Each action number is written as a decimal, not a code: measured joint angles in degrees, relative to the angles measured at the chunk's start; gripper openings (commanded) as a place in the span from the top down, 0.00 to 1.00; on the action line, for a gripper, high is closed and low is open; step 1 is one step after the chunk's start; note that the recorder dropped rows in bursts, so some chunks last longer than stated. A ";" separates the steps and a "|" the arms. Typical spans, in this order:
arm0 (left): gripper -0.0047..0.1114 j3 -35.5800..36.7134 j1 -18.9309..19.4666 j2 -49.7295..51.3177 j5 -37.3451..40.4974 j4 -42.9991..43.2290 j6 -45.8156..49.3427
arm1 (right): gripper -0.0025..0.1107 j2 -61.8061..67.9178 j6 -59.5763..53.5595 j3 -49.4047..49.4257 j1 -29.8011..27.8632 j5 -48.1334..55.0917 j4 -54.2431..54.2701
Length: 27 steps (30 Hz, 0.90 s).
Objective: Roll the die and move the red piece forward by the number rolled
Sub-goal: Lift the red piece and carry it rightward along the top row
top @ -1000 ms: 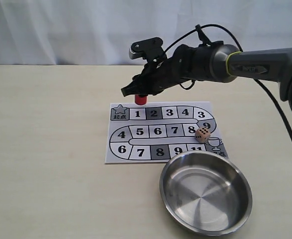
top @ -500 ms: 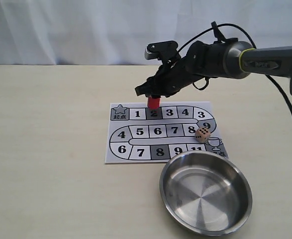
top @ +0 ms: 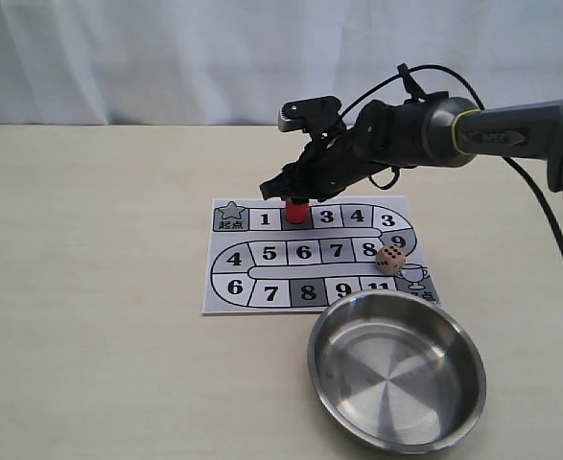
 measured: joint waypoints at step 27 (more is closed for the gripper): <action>0.96 0.00 0.00 0.00 0.00 0.00 0.00 | 0.94 -4.07 -1.07 7.42 -4.41 -0.61 -1.92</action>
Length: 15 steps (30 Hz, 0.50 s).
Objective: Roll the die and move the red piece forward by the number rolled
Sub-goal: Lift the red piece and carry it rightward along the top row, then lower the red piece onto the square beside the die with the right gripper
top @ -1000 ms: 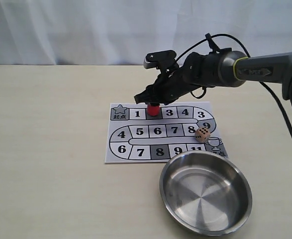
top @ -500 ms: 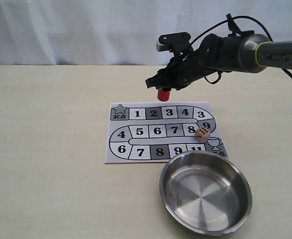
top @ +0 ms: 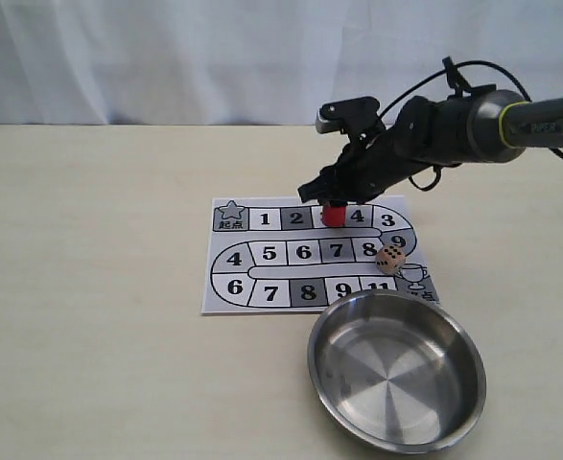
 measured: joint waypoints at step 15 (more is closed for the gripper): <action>0.96 0.00 0.00 0.00 0.00 0.00 0.00 | 0.94 -6.28 -0.11 2.50 -0.04 -3.91 -0.35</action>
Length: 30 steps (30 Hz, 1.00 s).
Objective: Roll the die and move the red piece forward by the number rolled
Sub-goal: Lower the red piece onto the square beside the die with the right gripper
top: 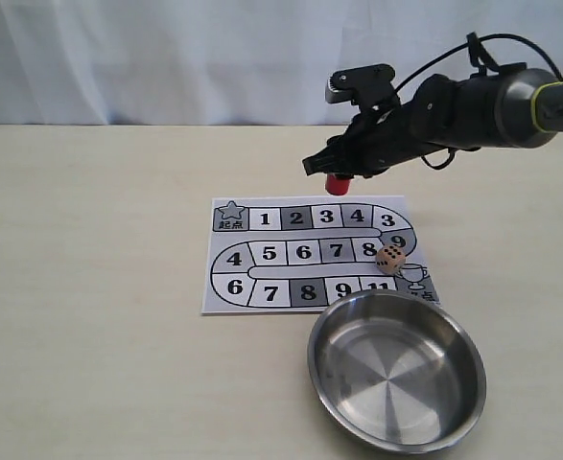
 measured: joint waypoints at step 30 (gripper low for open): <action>0.96 0.00 0.00 0.00 0.00 0.00 0.00 | 0.94 5.05 11.81 -0.13 -2.37 1.46 -5.99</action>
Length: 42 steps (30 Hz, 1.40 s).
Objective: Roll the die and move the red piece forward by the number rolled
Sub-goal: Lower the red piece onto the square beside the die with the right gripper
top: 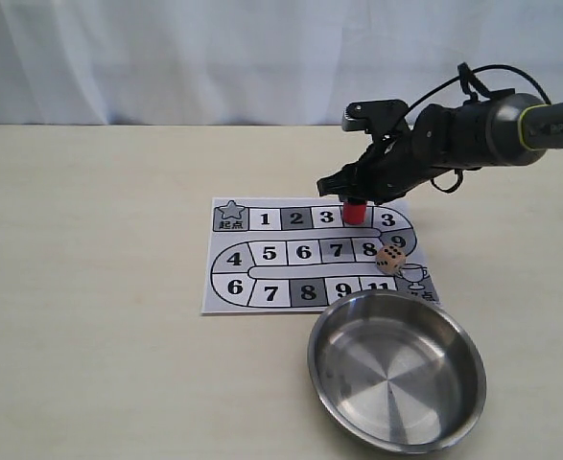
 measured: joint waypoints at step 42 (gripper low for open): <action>0.96 0.00 0.00 0.00 0.00 0.00 0.00 | 0.94 -8.19 0.11 1.41 -4.91 6.85 -0.62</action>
